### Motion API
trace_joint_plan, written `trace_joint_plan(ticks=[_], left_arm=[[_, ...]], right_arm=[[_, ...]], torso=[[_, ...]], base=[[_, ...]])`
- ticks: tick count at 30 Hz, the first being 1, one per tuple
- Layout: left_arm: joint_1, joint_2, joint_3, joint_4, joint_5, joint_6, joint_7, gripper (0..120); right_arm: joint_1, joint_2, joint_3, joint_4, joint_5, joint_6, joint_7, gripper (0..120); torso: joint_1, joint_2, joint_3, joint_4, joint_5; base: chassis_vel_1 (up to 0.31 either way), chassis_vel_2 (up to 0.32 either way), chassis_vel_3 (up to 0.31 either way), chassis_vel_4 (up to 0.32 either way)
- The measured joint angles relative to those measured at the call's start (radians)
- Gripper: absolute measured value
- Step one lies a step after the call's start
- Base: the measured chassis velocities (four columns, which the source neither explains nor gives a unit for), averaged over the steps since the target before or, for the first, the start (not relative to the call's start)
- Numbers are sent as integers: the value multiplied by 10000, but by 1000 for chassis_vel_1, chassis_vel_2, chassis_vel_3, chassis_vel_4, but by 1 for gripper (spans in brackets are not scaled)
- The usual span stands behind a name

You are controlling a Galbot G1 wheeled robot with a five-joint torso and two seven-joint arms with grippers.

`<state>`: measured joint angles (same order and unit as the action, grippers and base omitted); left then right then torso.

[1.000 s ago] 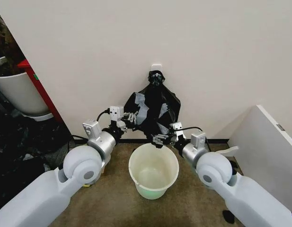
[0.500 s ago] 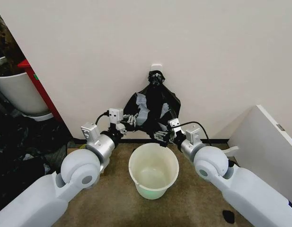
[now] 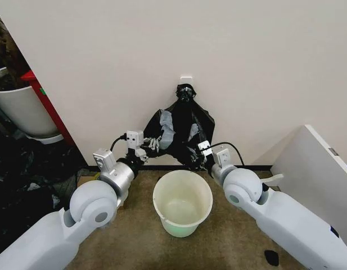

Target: Place the garbage bag over the trash bin.

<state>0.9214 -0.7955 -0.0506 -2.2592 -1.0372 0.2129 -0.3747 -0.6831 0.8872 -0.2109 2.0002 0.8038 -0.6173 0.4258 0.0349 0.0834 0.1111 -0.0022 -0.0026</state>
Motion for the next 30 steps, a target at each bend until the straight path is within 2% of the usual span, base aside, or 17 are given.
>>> trace_joint_plan(ticks=[2, 3, 8, 12, 16, 17, 19, 20, 22, 25, 30], left_arm=[[-19, 1, 4, 7, 0, -1, 0, 0], [-41, 4, 6, 16, 1, -2, -1, 0], [-28, 2, -17, 31, 0, -2, -15, 0], [133, -11, -166, -17, 0, -16, -39, 0], [614, -40, -467, -314, 35, -64, -64, 0], [614, -40, -467, -314, 35, -64, -64, 0], [1080, -43, -586, -629, 122, -121, -68, 0], [1080, -43, -586, -629, 122, -121, -68, 0], [1644, -58, -651, -1096, 170, -132, -41, 0], [2296, 52, -695, -1722, 182, -116, 65, 0], [2841, 308, -783, -2348, 41, -114, 92, 0]], right_arm=[[-5, -41, 9, 16, -3, 0, -11, 8], [-38, -89, 74, 55, -4, 12, -36, 0], [-312, -182, 415, 219, -89, 237, -135, 0], [-1099, -315, 1084, 629, -298, 802, -397, 0], [-2863, -486, 2493, 1699, -291, 2217, -706, 0], [-2863, -486, 2493, 1699, -291, 2217, -706, 0], [-3991, -484, 3613, 2596, 44, 3163, -899, 0], [-3991, -484, 3613, 2596, 44, 3163, -899, 0], [-4839, -412, 4561, 3367, 479, 3736, -1168, 0], [-5420, -287, 5396, 4262, 1415, 3876, -1114, 0], [-5911, -171, 5795, 4933, 2014, 3870, -913, 0]], torso=[[0, 0, 0, 0, 0], [0, 0, 0, 0, 1], [0, 0, 0, 0, 0], [0, 0, 0, 1, 1], [0, 0, -1, -3, 2], [0, 0, -1, -3, 2], [0, 1, -3, -3, -1], [0, 1, -3, -3, -1], [-1, 0, -2, -2, 0], [-1, 1, -3, 0, -1], [-1, 1, -4, 2, 1]], base=[[0, 0, 0, 0], [0, 0, 0, 0], [0, 0, 0, 0], [0, 0, 0, 0], [0, 0, 0, 0], [0, 0, 0, 0], [0, 0, 0, 0], [0, 0, 0, 0], [0, 0, 0, 0], [0, 0, 0, 0], [0, 0, 0, 0]])
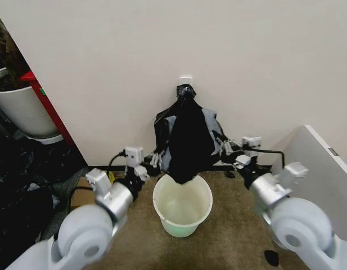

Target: Place the garbage bag over the trash bin.

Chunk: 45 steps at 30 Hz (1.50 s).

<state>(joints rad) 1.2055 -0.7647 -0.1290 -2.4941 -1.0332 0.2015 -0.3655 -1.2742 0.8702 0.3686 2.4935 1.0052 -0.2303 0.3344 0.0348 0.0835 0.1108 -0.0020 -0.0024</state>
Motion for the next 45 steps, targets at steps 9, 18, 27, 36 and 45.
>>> trace_joint_plan(ticks=[9, 18, 27, 36, 45], left_arm=[[518, 454, -269, -124, -954, -6, -270, 0], [652, 838, -1965, -93, -1947, -84, -426, 0], [690, 1054, -2838, -77, -2153, -116, -389, 0], [845, 956, -3270, -70, -2526, -118, -404, 0], [931, -348, -1906, -62, -1825, -166, -211, 0]], right_arm=[[-1377, 616, -11, 150, 524, -400, 468, 0], [-1020, 792, -83, 101, 1810, -496, 434, 0], [-417, 1973, -990, 82, 2154, -209, -217, 0], [81, 2674, -2077, -179, 1996, -279, 108, 0], [-494, 2639, -2061, -1103, 1137, -65, 62, 0]], torso=[[0, 0, 3, -3, -1], [1, -1, 4, -2, -3], [2, -2, 5, -3, -3], [2, -1, 4, -1, -2], [2, -2, 4, -2, -2]], base=[[0, 0, 0, 0], [0, 0, 0, 0], [0, 0, 0, 0], [0, 0, 0, 0], [0, 0, 0, 0]])
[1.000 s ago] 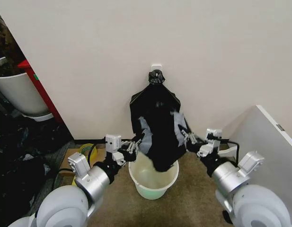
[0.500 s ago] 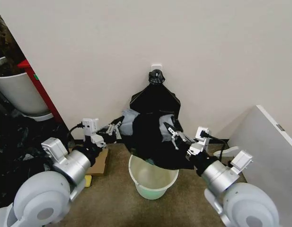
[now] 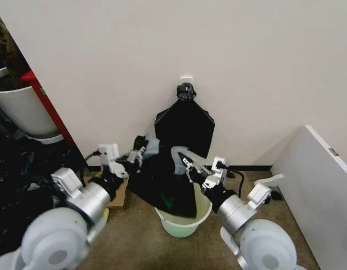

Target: Place the garbage bag over the trash bin.

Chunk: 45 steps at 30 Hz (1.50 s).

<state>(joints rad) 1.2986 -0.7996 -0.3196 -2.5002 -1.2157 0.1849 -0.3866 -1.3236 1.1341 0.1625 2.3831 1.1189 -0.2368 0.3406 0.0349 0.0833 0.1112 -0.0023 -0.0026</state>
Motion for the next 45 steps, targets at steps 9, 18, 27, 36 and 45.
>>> trace_joint_plan(ticks=[9, 18, 27, 36, 45], left_arm=[[-625, -290, 1151, 1, 150, 127, 76, 0], [-546, -713, 1986, 1085, 753, 3, 168, 0], [-159, -1606, 1782, 2928, 1769, -626, 446, 0], [854, -1891, 1674, 3265, 2868, -905, 478, 0], [1951, -1814, 1363, 3215, 3510, -1024, 382, 0]], right_arm=[[52, -1046, 598, 202, 229, 58, 86, 0], [-207, -597, 312, -796, -377, 369, -199, 0], [-388, 282, 212, -2246, -1530, 818, -432, 0], [-886, 48, 265, -2602, -2894, 712, 616, 0], [-1527, -345, 380, -2382, -3795, -55, 1624, 0]], torso=[[0, 0, 0, 0, 2], [0, 1, 0, -2, 3], [0, 0, 0, -1, 1], [0, 0, -1, 0, 2], [-1, 1, -2, 0, 1]], base=[[0, 0, 0, 0], [0, 0, 0, 0], [0, 0, 0, 0], [0, 0, 0, 0], [0, 0, 0, 0]])
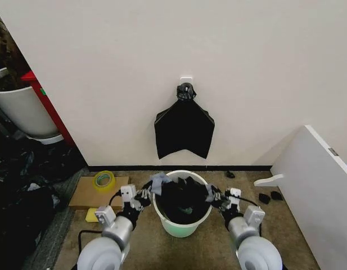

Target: Place the garbage bag over the trash bin.

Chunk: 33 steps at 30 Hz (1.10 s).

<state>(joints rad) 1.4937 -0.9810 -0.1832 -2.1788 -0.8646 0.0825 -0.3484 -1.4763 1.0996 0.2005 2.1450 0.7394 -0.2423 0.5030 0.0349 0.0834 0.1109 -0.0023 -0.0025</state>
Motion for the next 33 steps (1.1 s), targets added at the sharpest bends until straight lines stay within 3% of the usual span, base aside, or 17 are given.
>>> trace_joint_plan(ticks=[10, 25, 33], left_arm=[[1143, 315, -308, -308, 421, 178, -215, 0], [2002, 889, -286, -192, 785, 203, -203, 0], [1943, 993, -170, 393, 902, 229, -165, 0]], right_arm=[[-564, -269, 67, 308, -929, -1065, 283, 0], [-1398, -279, -75, 309, -1543, -1528, 39, 0], [-1369, -288, -217, -62, -1744, -2115, -119, 0]], torso=[[0, 0, 1, 0, 0], [0, 0, 1, -1, 0], [0, 0, 2, -1, 0]], base=[[0, 0, 0, 0], [0, 0, 0, 0], [0, 0, 0, 0]])
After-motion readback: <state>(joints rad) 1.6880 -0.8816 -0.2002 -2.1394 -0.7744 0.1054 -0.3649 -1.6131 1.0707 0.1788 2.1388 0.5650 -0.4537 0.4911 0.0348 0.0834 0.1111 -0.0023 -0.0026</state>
